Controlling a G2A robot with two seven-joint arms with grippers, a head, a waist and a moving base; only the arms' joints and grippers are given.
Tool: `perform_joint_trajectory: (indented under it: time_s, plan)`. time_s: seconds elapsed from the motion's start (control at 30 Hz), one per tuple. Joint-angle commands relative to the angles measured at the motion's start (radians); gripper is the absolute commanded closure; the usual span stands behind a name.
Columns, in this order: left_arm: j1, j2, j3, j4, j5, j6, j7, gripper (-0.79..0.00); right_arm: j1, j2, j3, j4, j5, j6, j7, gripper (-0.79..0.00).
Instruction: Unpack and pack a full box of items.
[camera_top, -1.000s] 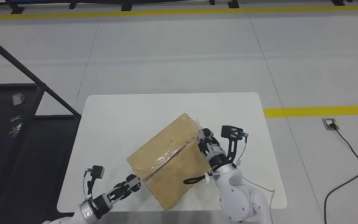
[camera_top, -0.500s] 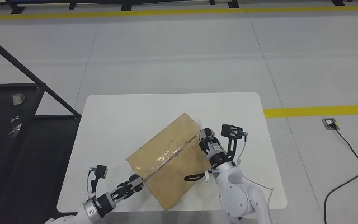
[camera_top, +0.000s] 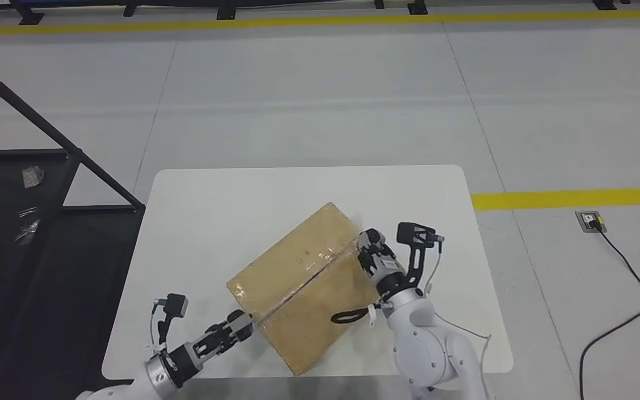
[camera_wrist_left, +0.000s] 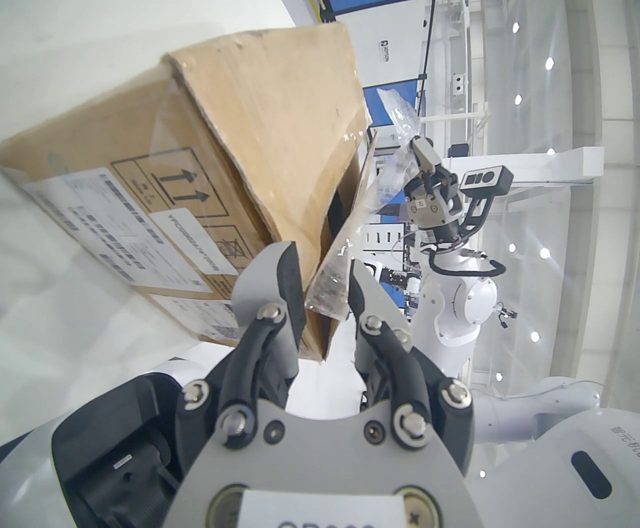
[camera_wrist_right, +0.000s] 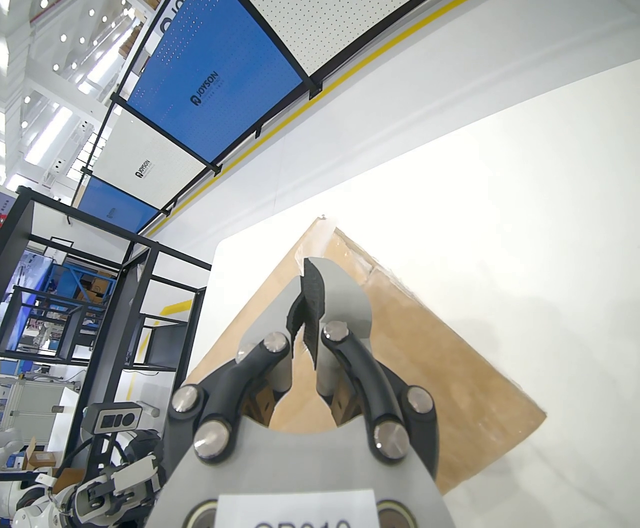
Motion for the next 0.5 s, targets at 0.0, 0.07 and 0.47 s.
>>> perform_joint_trajectory:
  time_s: [0.0, 0.07, 0.47]
  plan:
    - [0.003, 0.001, -0.003, -0.001, 0.002, -0.002, -0.005, -0.271, -0.003, 0.002, 0.004, -0.006, 0.004, -0.001, 0.0, 0.0]
    - [0.007, 0.002, -0.008, -0.002, -0.001, -0.004, -0.008, -0.274, -0.008, 0.003, 0.008, -0.014, 0.011, -0.004, -0.001, 0.0]
    - [0.028, 0.009, -0.067, 0.0, -0.047, -0.006, -0.033, -0.286, -0.02, 0.012, 0.015, -0.041, 0.034, -0.019, 0.004, 0.0]
